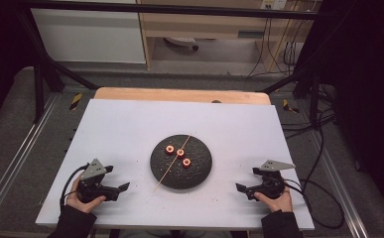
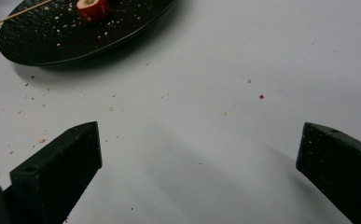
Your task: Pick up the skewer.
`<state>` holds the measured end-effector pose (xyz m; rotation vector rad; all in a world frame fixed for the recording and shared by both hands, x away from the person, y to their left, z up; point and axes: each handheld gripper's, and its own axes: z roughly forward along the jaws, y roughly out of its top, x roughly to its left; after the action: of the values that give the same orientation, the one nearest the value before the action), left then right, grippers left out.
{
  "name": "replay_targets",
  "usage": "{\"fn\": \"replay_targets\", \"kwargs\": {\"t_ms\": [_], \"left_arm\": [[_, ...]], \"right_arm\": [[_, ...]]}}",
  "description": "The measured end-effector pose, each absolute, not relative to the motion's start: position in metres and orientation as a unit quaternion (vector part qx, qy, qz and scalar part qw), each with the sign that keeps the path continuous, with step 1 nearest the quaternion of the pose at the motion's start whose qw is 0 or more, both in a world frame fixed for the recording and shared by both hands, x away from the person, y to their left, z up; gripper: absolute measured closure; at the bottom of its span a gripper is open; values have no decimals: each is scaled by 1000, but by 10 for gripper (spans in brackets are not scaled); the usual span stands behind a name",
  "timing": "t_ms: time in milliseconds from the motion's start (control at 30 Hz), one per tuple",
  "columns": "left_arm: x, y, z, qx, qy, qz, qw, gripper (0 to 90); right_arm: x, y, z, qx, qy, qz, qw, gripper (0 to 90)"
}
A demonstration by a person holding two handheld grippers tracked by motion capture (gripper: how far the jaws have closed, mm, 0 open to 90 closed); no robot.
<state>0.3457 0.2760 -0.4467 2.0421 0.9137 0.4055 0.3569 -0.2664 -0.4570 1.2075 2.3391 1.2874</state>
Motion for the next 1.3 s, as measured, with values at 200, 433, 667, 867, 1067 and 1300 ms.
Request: {"fn": "replay_targets", "kwargs": {"t_ms": [200,433,667,867,1067,1300], "left_arm": [[345,272,-444,816,362,163,421,90],[343,265,-440,820,352,164,419,88],[345,260,-438,819,358,161,418,93],[344,249,-435,823,354,159,415,96],[346,239,-433,825,355,156,412,95],[348,231,-427,826,353,157,410,96]], "right_arm": [[357,-267,-457,410,794,437,103,7],[356,-267,-457,410,794,437,105,8],[357,-266,-457,410,794,435,105,7],[356,-267,-456,411,792,438,107,6],[356,-267,-456,411,793,436,108,5],[356,-268,-456,412,793,435,108,5]]}}
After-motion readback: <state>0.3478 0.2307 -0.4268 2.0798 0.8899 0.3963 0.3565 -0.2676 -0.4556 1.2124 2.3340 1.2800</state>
